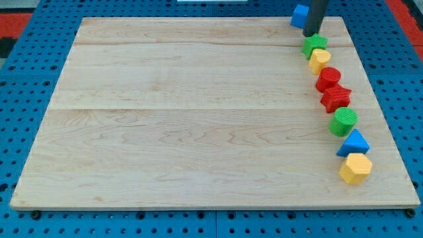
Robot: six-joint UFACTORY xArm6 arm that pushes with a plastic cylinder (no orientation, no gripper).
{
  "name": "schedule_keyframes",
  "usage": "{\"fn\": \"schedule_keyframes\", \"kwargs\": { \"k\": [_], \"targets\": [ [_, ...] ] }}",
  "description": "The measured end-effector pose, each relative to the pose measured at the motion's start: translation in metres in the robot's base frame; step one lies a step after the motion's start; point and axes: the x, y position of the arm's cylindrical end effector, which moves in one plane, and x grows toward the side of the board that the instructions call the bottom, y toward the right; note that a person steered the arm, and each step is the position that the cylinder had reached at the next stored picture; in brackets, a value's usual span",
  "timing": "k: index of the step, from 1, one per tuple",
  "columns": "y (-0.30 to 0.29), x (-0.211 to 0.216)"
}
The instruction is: Adjust the blue cube at the top right to the board
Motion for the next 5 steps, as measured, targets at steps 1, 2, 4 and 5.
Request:
{"fn": "schedule_keyframes", "kwargs": {
  "k": [1,2,4,5],
  "targets": [
    [0.000,-0.013],
    [0.015,-0.019],
    [0.054,-0.047],
    [0.053,-0.058]
  ]
}}
